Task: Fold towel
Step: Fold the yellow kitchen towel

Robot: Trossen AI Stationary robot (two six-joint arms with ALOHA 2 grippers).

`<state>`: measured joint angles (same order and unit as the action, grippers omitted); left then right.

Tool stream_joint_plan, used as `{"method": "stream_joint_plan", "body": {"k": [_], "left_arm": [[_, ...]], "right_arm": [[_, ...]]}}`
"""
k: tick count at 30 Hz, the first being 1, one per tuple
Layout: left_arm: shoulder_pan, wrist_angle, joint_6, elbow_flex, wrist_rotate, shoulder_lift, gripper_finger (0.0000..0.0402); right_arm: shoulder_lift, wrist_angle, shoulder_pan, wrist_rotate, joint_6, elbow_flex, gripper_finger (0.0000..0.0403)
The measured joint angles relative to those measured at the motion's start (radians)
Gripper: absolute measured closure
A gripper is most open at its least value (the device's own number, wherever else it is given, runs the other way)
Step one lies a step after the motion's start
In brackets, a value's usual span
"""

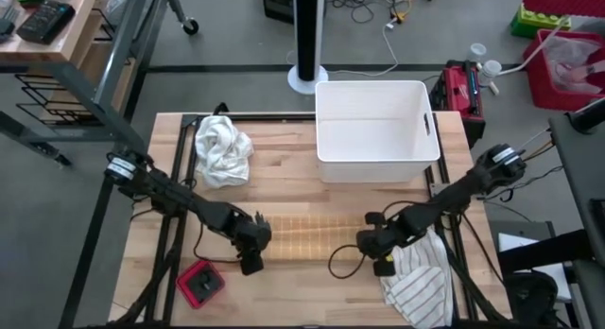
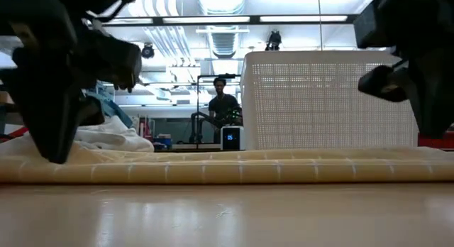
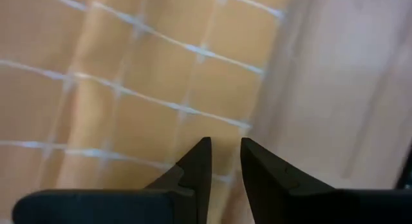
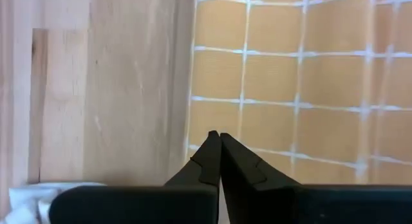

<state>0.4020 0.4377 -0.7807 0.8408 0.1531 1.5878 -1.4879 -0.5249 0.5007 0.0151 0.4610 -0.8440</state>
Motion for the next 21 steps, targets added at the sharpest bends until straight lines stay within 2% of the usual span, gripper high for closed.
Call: {"method": "stream_joint_plan", "body": {"k": [4, 9, 11, 16, 21], "left_arm": [[0.006, 0.038, 0.02, 0.031, -0.007, -0.01, 0.0328], [-0.009, 0.111, 0.112, 0.063, -0.178, -0.024, 0.0328], [-0.024, 0.124, 0.153, 0.064, -0.216, -0.026, 0.0328], [-0.065, 0.129, 0.24, 0.049, -0.223, -0.027, 0.0328], [-0.086, 0.137, 0.249, 0.041, -0.224, -0.034, 0.0328]], "right_arm": [[0.065, -0.059, 0.0, 0.079, 0.006, -0.002, 0.0403], [0.117, -0.185, -0.002, 0.206, 0.011, 0.008, 0.0403], [0.126, -0.178, -0.004, 0.223, -0.005, 0.025, 0.0403], [0.155, -0.107, -0.01, 0.267, 0.023, 0.112, 0.0398], [0.226, 0.029, -0.01, 0.278, 0.034, 0.215, 0.036]]}}
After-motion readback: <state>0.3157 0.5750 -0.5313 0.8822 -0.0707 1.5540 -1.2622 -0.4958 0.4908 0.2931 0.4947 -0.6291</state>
